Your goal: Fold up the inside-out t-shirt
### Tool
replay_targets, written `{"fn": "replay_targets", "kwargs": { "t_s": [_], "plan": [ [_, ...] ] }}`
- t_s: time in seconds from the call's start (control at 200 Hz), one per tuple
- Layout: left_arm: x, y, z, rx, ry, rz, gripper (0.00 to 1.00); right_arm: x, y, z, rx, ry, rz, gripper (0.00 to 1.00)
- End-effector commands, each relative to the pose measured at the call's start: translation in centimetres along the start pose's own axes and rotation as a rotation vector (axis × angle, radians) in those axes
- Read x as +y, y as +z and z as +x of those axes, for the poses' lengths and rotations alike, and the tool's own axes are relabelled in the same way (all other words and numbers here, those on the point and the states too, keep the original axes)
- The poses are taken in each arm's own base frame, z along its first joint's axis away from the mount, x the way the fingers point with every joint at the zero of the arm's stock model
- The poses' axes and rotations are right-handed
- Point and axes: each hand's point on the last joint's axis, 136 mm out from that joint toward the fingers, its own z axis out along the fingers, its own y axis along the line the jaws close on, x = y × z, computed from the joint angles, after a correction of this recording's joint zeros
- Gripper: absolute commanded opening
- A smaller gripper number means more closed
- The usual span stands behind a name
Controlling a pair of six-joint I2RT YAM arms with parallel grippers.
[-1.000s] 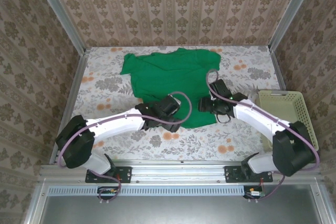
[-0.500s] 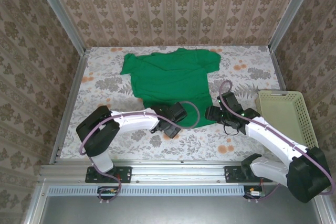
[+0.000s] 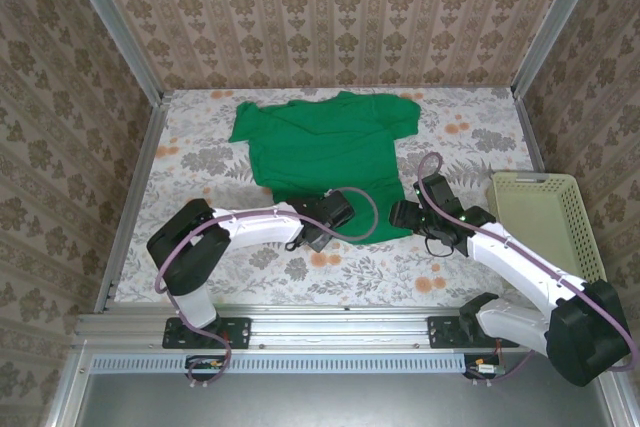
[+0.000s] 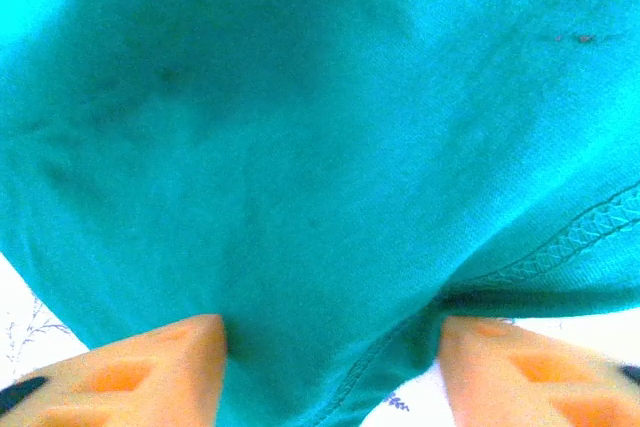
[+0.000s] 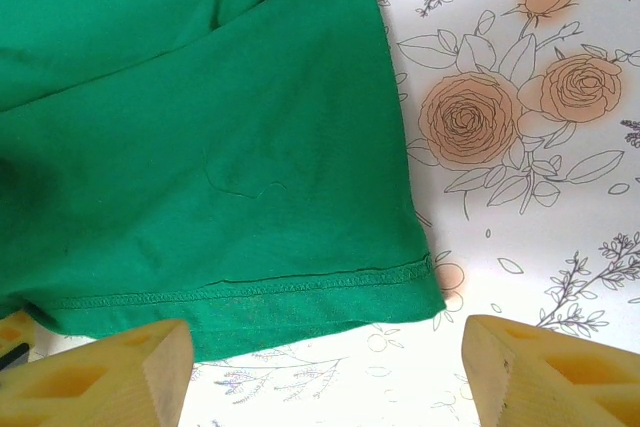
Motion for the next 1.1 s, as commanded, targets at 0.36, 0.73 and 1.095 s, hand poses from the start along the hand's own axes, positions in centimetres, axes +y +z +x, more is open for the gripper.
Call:
{"fn": "replay_targets", "kwargs": {
  "t_s": [0.36, 0.73, 1.095],
  "plan": [
    [1.0, -2.5, -1.6, -0.089, -0.025, 0.005, 0.32, -0.5, 0.7, 0.6, 0.013, -0.006, 0.023, 0.73],
    [-1.9, -3.3, -0.5, -0.097, 0.058, 0.117, 0.37, -0.6, 1.0, 0.8, 0.024, -0.01, 0.025, 0.73],
    [-2.8, -1.3, -0.8, -0.056, 0.099, 0.063, 0.45, -0.6, 1.0, 0.9, 0.031, -0.016, 0.032, 0.73]
  ]
}}
